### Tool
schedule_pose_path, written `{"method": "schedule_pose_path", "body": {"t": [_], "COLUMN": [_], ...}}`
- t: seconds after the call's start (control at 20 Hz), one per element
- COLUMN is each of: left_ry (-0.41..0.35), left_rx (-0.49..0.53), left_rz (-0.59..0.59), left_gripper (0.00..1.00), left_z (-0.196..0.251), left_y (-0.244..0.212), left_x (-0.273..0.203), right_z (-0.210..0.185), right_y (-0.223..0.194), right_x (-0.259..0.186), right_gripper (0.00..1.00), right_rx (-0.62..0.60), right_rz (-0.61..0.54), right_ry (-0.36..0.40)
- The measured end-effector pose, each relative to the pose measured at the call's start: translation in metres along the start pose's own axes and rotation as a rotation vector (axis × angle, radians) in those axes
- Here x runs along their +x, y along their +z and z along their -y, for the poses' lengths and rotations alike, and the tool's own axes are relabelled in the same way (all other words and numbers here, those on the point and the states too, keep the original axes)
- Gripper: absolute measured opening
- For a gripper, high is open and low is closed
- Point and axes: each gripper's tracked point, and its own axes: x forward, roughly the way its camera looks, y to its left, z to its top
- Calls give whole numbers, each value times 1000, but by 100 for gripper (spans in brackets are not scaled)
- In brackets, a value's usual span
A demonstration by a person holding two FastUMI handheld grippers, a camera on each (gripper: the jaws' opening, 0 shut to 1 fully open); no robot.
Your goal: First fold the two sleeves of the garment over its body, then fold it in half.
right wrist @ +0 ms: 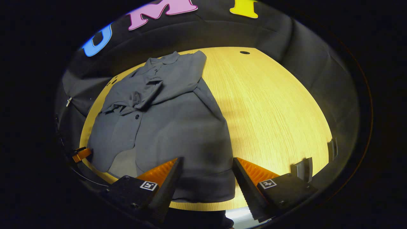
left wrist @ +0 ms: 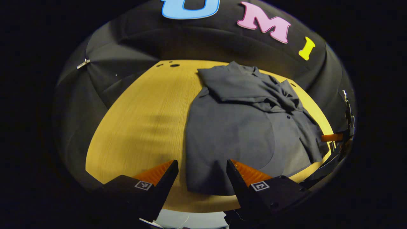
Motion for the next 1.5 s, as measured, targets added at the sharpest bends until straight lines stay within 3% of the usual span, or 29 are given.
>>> {"method": "schedule_pose_path", "body": {"t": [0.15, 0.3, 0.5, 0.55, 0.65, 0.75, 0.8, 0.9, 1.05, 1.5], "left_ry": [27, 10, 9, -15, -87, -82, -84, -82, -119, -141], "left_rx": [68, 89, 81, 112, 172, 137, 109, 92, 98, -28], "left_rz": [-22, -19, 10, 3, -8, -23, -38, -53, 43, 240], "left_gripper": [94, 100, 99, 81, 45, 10, 7, 6, 6, 5], "left_z": [-1, 2, 9, 17, 39, 37, 36, 36, 49, 60], "left_y": [-1, 0, 0, -1, -3, 0, 1, 5, 40, 146], "left_x": [5, 8, 10, 10, 11, 10, 10, 4, -14, -63], "right_z": [4, 4, 6, 4, -6, -13, -13, -20, -29, -32], "right_y": [-5, -9, -5, -3, -2, -1, -4, 4, 30, 141], "right_x": [1, 5, 7, 7, 10, 9, 10, 3, -14, -71], "right_gripper": [99, 99, 100, 100, 56, 13, 6, 6, 5, 5], "right_rx": [-62, -114, -78, -78, -137, -173, -171, -145, -75, 37], "right_rz": [-19, -25, 5, 10, 21, 17, 4, 16, 88, 346], "right_ry": [-32, -57, -67, -59, -5, 9, 11, 40, 91, 133]}}
